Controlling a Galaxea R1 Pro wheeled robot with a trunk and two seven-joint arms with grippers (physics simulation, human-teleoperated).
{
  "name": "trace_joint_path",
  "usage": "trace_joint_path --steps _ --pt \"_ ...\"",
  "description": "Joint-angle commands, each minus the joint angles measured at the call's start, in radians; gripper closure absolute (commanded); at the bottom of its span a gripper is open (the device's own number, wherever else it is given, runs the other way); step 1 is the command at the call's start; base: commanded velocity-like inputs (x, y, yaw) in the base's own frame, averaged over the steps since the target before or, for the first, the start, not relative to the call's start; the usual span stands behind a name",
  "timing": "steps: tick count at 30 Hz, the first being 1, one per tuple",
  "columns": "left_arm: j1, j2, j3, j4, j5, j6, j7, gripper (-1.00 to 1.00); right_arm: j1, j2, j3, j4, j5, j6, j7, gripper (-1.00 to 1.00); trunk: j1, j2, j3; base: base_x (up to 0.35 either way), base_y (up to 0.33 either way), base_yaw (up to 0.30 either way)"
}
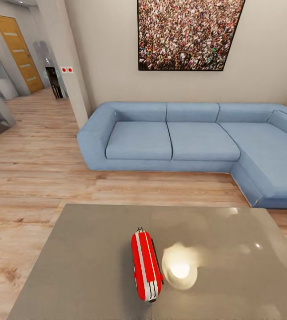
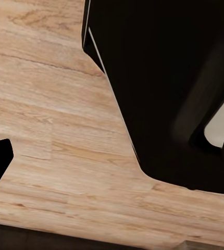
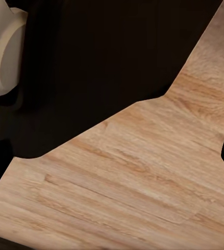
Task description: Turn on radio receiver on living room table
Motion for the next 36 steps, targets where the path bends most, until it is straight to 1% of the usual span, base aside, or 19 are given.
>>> trace_joint_path --steps 1,36 --pt "0.000 0.000 0.000 0.000 0.000 0.000 0.000 -1.00 0.000 0.000 0.000 0.000 0.000 0.000 0.000 -1.00 0.000 0.000 -0.002 0.000 0.000 0.000" --pt "0.000 0.000 0.000 0.000 0.000 0.000 0.000 -1.00 0.000 0.000 0.001 0.000 0.000 0.000 0.000 -1.00 0.000 0.000 -0.058 0.000 0.000 0.000"
